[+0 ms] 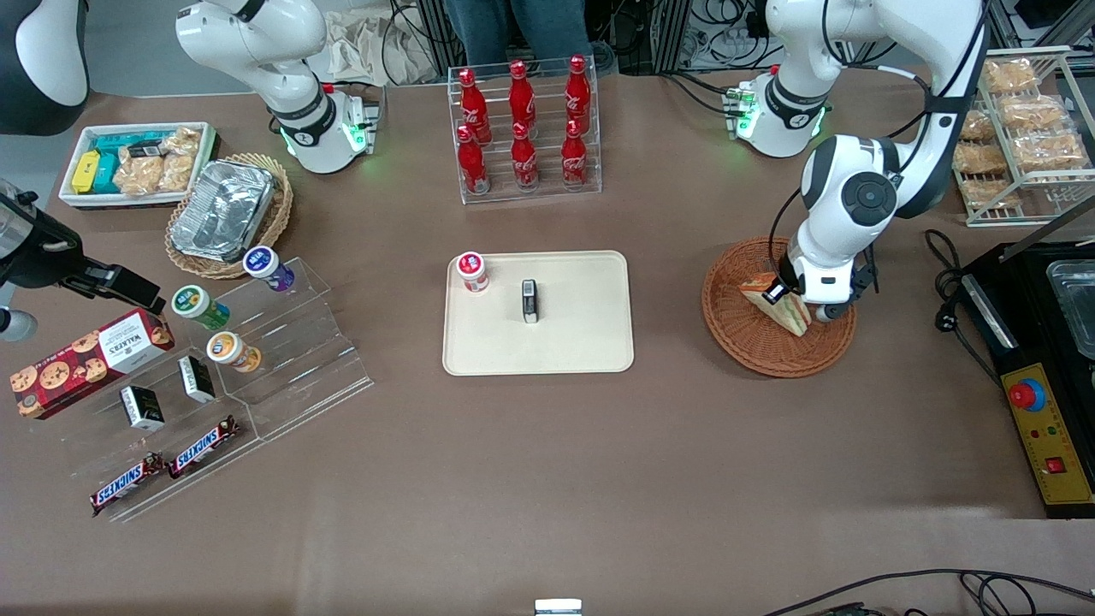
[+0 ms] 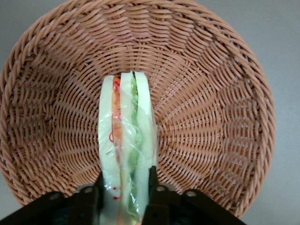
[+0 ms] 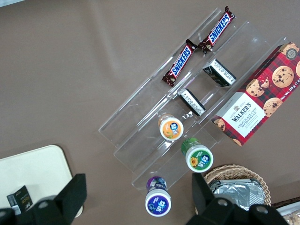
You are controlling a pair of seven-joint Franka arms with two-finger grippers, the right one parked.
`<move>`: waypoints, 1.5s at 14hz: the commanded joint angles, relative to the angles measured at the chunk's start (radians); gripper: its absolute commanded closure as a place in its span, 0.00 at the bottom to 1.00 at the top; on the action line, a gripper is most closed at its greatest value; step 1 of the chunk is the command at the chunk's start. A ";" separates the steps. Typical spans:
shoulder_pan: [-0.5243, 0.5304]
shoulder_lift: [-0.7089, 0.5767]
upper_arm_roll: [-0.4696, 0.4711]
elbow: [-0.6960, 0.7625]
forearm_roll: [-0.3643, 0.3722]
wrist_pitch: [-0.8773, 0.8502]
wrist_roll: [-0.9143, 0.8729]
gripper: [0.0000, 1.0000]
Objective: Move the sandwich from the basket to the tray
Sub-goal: 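Close the left gripper on the sandwich, then lift the sandwich up out of the basket with the left gripper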
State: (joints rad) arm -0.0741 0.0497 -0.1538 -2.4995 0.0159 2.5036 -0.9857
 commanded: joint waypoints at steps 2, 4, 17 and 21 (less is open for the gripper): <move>-0.009 -0.013 0.003 0.051 0.013 -0.093 -0.019 1.00; -0.006 -0.011 0.005 0.173 0.013 -0.292 -0.008 1.00; 0.002 -0.002 0.003 0.850 0.006 -1.043 0.289 1.00; -0.006 0.001 0.002 0.923 0.007 -1.108 0.381 1.00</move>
State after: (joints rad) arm -0.0730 0.0315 -0.1490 -1.6175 0.0188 1.4279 -0.6495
